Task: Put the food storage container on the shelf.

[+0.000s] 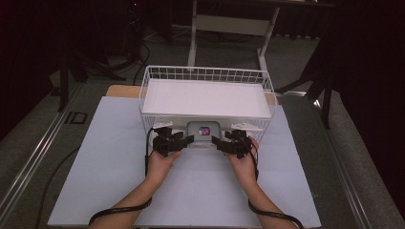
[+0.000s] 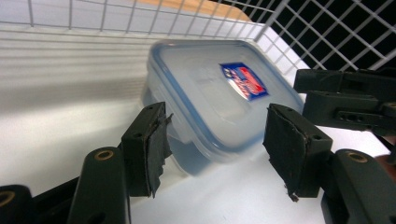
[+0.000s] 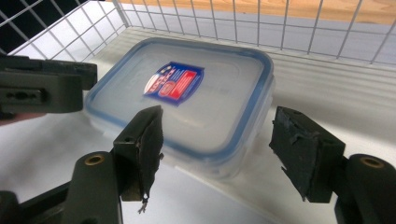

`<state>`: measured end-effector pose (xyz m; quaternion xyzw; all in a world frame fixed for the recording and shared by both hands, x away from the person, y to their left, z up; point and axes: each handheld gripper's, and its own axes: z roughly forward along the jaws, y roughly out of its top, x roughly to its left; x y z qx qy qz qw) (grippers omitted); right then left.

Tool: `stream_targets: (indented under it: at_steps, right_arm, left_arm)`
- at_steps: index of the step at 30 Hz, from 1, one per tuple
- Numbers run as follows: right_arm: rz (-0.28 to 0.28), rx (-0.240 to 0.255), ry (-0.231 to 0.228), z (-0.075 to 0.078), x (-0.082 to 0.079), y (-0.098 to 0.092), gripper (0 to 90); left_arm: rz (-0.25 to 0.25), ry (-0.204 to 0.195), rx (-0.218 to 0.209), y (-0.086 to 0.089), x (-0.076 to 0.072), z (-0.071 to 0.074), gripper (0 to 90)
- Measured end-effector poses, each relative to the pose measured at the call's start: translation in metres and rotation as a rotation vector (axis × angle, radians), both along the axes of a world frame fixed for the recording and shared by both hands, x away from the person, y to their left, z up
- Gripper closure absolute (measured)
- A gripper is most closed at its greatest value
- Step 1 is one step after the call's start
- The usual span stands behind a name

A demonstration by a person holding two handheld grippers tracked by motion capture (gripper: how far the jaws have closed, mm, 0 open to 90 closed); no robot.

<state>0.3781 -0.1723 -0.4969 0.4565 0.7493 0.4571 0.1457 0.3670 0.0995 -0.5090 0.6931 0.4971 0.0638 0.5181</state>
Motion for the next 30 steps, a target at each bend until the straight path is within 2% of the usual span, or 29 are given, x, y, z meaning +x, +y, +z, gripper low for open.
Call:
stream_targets:
  at_steps: [1, 3, 4, 5, 6, 7, 8, 9, 11, 13, 15, 18, 21, 23, 30]
  right_arm:
    - [0.000, 0.001, -0.009, 0.001, -0.003, -0.001, 33.8]
    - [0.011, -0.002, -0.028, 0.003, -0.010, 0.000, 34.8]
    - [0.015, -0.006, -0.033, 0.004, -0.013, 0.000, 36.9]
    - [0.023, -0.002, -0.041, 0.005, -0.016, 0.001, 41.3]
    - [0.032, -0.004, -0.043, 0.006, -0.020, 0.002, 43.0]
    - [0.037, -0.006, -0.044, 0.007, -0.023, 0.003, 47.2]
    - [0.037, -0.006, -0.044, 0.007, -0.023, 0.003, 47.2]
    - [0.047, -0.003, -0.039, 0.007, -0.026, 0.005, 51.5]
    - [0.075, -0.018, -0.031, 0.006, -0.033, 0.011, 65.3]
    - [0.085, -0.042, -0.041, 0.004, -0.037, 0.015, 80.0]
    - [0.089, -0.073, -0.043, 0.001, -0.039, 0.019, 89.5]
    - [0.091, -0.084, -0.010, -0.006, -0.038, 0.024, 89.8]
    - [0.094, -0.104, 0.008, -0.013, -0.033, 0.030, 89.9]
    - [0.088, -0.103, 0.023, -0.017, -0.029, 0.033, 89.9]
    - [0.088, -0.108, 0.022, -0.020, -0.021, 0.043, 89.9]
  left_arm:
    - [0.002, -0.008, 0.011, 0.000, -0.003, 0.002, 38.6]
    - [-0.026, -0.040, 0.015, 0.002, -0.010, 0.004, 32.7]
    - [-0.037, -0.070, 0.044, 0.003, -0.013, 0.005, 29.6]
    - [-0.028, -0.083, 0.067, 0.003, -0.017, 0.007, 27.6]
    - [-0.031, -0.094, 0.071, 0.004, -0.020, 0.007, 26.9]
    - [-0.044, -0.109, 0.074, 0.005, -0.023, 0.008, 22.8]
    - [-0.044, -0.109, 0.074, 0.005, -0.023, 0.008, 18.7]
    - [-0.042, -0.141, 0.101, 0.008, -0.030, 0.009, 18.7]
    - [-0.045, -0.156, 0.100, 0.010, -0.037, 0.010, 13.7]
    - [-0.052, -0.164, 0.122, 0.011, -0.043, 0.011, 1.5]
    - [-0.052, -0.184, 0.123, 0.013, -0.051, 0.012, 1.5]
    - [-0.033, -0.212, 0.168, 0.014, -0.061, 0.011, 1.5]
    - [-0.002, -0.227, 0.144, 0.018, -0.066, 0.008, 1.5]
    - [-0.002, -0.226, 0.128, 0.020, -0.065, 0.006, 1.5]
    - [0.013, -0.234, 0.136, 0.024, -0.065, 0.003, 1.5]
